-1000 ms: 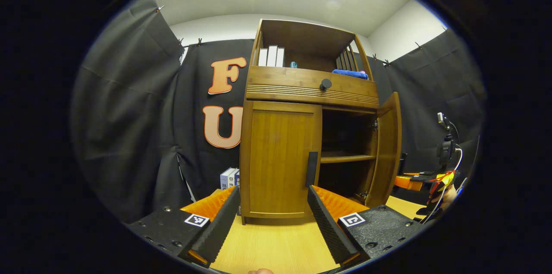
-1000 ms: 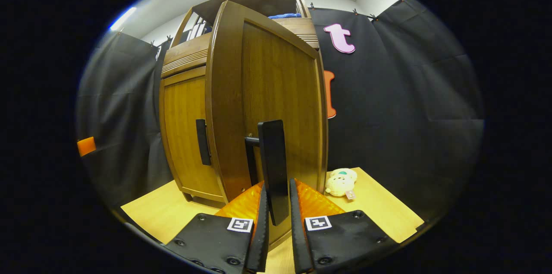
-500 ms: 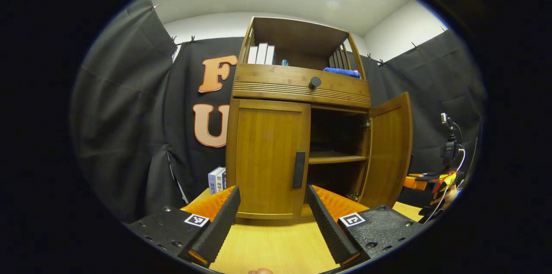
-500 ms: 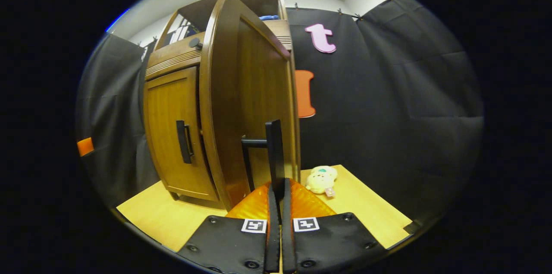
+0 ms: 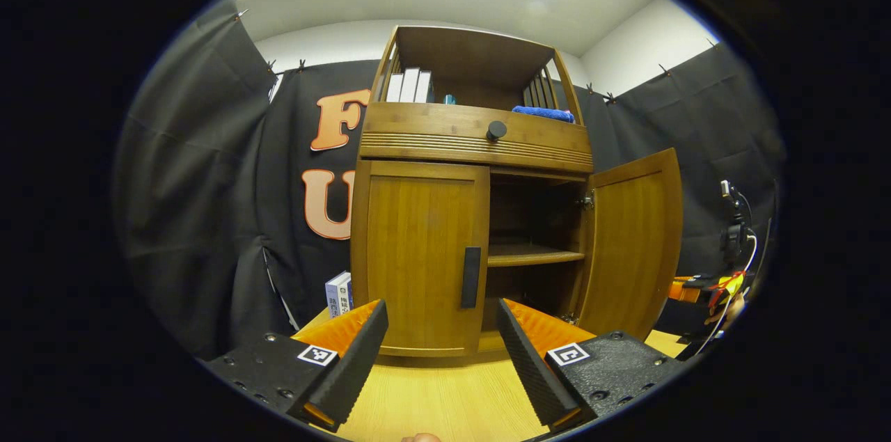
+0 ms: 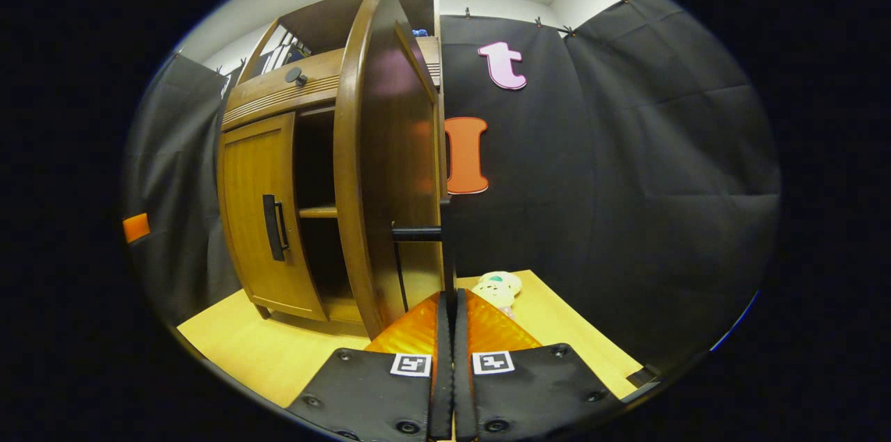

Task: Open the right door of the double-door shoe cabinet with the right hand, and open the left door with the left hand.

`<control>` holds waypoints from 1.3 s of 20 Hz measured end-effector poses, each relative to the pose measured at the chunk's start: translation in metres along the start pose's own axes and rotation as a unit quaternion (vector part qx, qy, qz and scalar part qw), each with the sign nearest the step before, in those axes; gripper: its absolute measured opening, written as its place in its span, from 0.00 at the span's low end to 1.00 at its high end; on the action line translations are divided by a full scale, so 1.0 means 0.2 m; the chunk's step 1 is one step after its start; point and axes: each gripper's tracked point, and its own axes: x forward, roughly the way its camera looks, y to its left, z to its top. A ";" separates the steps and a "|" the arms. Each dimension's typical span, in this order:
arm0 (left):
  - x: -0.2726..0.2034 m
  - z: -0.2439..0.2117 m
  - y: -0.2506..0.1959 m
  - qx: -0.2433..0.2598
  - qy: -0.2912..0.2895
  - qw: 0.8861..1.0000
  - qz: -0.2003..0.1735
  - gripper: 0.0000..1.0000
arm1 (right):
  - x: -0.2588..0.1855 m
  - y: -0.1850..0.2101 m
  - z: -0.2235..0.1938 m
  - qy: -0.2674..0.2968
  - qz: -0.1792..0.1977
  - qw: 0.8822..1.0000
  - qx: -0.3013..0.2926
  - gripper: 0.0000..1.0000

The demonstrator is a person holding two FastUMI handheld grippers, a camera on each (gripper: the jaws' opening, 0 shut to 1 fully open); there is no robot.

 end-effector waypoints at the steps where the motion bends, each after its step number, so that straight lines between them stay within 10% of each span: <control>1: 0.02 0.00 0.00 0.001 0.001 1.000 0.001 0.92 | 0.00 0.00 0.00 0.000 0.002 1.000 0.001 0.08; 16: 0.32 -0.10 -0.19 -0.009 0.022 1.000 -0.005 0.92 | -0.17 -0.35 0.08 -0.035 -0.018 0.999 0.020 0.10; 19: 0.45 -0.14 -0.24 0.005 0.022 1.000 0.001 0.98 | -0.22 -0.41 0.09 -0.041 -0.021 0.999 0.030 0.25; 20: 0.50 -0.15 -0.26 0.010 0.021 1.000 0.002 0.95 | -0.23 -0.41 0.09 -0.041 -0.022 0.999 0.029 0.48; 21: 0.54 -0.16 -0.27 0.014 0.020 1.000 0.001 0.92 | -0.24 -0.43 0.09 -0.040 -0.023 0.998 0.030 0.41; 26: 0.76 -0.21 -0.32 0.021 0.018 1.000 0.002 0.92 | -0.27 -0.48 0.09 -0.042 -0.025 0.997 0.054 0.78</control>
